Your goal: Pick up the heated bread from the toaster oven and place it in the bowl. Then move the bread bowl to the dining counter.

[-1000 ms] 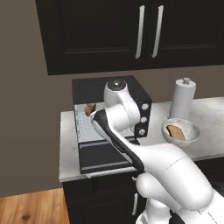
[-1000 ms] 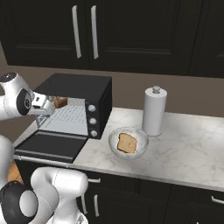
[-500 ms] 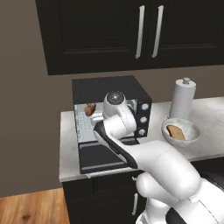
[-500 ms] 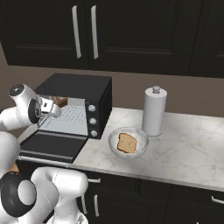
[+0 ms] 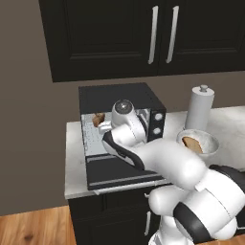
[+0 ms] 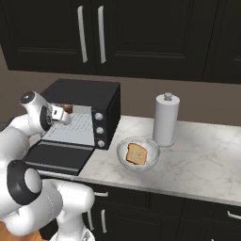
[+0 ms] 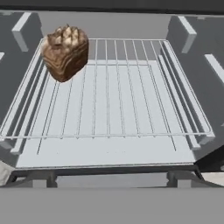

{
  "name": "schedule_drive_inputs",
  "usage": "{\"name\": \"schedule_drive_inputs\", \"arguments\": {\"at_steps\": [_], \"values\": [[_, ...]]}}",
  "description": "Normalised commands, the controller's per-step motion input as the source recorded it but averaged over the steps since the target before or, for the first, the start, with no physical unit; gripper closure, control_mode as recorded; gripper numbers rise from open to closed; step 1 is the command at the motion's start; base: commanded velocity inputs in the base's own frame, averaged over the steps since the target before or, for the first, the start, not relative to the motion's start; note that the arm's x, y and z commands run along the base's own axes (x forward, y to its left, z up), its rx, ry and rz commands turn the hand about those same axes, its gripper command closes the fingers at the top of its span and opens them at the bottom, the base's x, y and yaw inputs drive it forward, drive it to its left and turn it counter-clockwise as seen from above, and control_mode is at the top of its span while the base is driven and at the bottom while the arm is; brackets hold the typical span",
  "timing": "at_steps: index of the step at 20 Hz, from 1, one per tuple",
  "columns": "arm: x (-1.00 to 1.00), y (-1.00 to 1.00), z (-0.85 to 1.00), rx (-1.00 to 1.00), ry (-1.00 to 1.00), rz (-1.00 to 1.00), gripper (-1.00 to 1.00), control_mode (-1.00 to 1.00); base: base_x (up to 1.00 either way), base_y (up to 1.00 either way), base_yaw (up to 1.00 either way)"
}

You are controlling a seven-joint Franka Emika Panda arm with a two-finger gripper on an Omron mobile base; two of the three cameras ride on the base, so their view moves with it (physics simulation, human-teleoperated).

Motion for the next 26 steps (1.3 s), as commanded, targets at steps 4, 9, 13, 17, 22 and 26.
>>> {"name": "schedule_drive_inputs", "arguments": {"at_steps": [4,9,13,17,22,26], "values": [[0.39,0.00,-0.31,0.00,0.00,-0.01,-1.00,-1.00,0.00,0.00,0.00],[0.40,-0.01,-0.32,0.00,0.00,-0.01,-1.00,-1.00,0.00,0.00,0.00],[0.38,-0.01,-0.35,0.00,0.00,-0.01,-1.00,-1.00,0.00,0.00,0.00],[0.35,-0.02,-0.32,0.00,0.00,-0.01,-1.00,-1.00,0.00,0.00,0.00],[0.19,-0.06,-0.30,0.01,0.00,-0.03,-1.00,-1.00,0.00,0.00,0.00],[0.00,-0.14,-0.23,0.01,0.05,-0.04,-1.00,-1.00,0.00,0.00,0.00]]}}
